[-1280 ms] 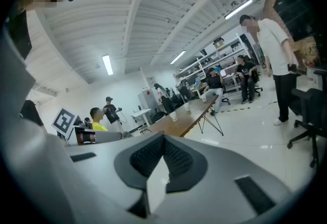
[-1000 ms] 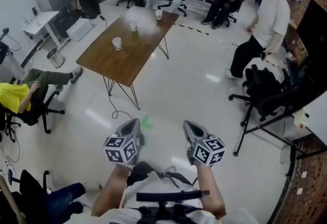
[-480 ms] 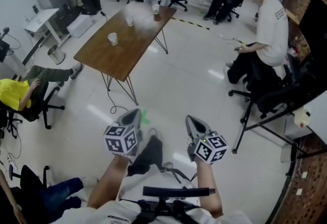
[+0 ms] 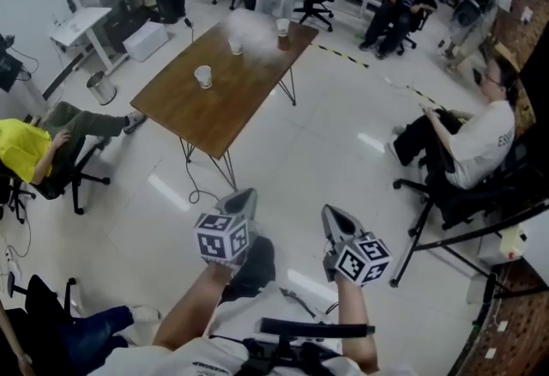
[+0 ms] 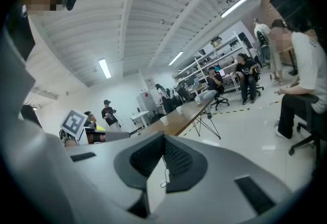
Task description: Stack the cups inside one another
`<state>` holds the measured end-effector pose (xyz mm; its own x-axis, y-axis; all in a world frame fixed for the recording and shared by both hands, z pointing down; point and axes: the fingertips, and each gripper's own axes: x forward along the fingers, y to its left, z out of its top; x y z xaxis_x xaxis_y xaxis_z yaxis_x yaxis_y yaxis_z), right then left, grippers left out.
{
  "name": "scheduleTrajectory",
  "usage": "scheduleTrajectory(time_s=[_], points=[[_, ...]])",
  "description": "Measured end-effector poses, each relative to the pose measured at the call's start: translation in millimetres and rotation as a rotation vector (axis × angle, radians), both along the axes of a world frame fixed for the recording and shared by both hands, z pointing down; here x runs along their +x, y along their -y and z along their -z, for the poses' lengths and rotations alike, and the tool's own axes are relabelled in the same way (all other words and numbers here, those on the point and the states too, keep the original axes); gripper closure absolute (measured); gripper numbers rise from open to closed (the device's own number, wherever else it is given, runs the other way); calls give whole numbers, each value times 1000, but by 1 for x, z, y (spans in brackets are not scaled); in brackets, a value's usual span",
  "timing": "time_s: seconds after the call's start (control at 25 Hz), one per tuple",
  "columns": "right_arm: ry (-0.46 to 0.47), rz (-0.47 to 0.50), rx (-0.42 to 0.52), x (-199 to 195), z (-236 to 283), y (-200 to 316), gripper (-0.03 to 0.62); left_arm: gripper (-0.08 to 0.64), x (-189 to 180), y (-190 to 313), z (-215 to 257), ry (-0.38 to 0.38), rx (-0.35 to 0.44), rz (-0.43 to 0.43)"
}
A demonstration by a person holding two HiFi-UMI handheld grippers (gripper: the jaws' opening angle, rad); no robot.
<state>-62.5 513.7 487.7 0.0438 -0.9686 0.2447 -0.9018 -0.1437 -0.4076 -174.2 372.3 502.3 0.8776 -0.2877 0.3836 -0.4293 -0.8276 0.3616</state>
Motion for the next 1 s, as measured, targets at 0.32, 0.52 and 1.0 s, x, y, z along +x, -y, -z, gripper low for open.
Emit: scheduleTrajectory(time_s=[0.32, 0.52, 1.0], points=[[-32, 105, -30, 34, -5, 131, 588, 572, 35, 115, -12, -9, -35, 64], [-36, 180, -33, 47, 1, 223, 586, 572, 41, 191, -8, -10, -40, 120], [-23, 247, -25, 78, -4, 359, 563, 571, 53, 289, -18, -23, -82, 204]])
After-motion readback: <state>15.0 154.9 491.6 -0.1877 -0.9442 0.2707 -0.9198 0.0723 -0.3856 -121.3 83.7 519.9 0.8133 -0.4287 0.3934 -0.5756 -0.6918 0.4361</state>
